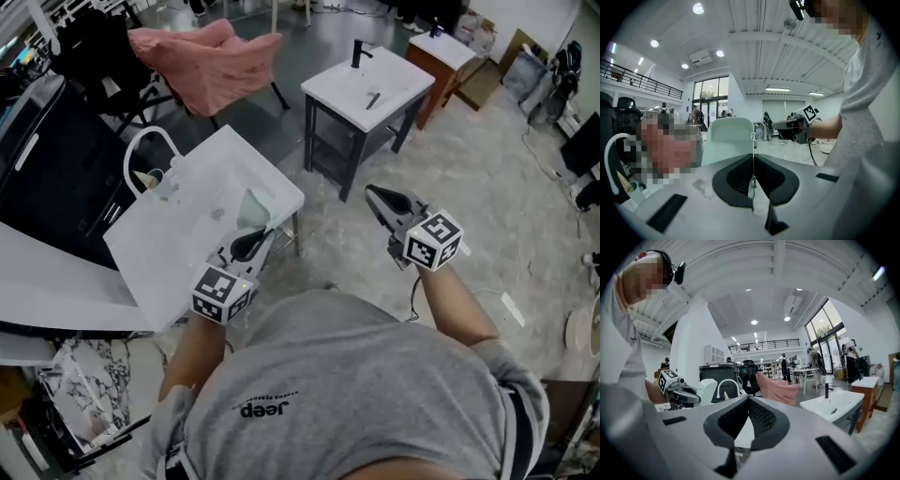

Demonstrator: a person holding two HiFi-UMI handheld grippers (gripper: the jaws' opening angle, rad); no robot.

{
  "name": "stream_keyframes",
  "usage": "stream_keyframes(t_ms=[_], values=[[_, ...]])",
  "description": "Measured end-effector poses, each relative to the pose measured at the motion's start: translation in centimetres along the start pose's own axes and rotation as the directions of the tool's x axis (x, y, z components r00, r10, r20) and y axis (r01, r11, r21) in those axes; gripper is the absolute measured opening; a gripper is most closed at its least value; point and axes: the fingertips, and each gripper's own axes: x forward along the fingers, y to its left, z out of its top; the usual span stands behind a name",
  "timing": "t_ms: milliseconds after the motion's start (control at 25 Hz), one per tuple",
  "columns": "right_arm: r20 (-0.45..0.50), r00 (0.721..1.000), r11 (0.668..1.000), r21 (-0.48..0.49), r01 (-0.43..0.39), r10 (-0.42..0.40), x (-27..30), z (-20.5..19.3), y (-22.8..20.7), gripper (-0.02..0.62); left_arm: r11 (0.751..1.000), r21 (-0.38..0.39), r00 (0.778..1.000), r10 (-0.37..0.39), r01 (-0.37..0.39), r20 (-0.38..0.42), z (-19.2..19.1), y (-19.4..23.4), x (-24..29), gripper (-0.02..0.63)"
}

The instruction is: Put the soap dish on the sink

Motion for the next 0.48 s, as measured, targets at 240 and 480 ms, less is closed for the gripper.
stream_keyframes(t_ms=[240,480], values=[[0.011,0.998,0.998,-0.010,-0.058,0.058,3.5,2.4,-8.6,0.058,1.000,-0.003,1.000,0.015,-0.015,-0.019,3.1,3.2,9.1,0.017],[0.028,0.998,0.998,0.027,-0.051,0.051,6.1,2.7,-13.1,0.058,1.000,-0.008,0.999,-0.012,0.012,-0.038,3.8,6.2,13.9,0.017]])
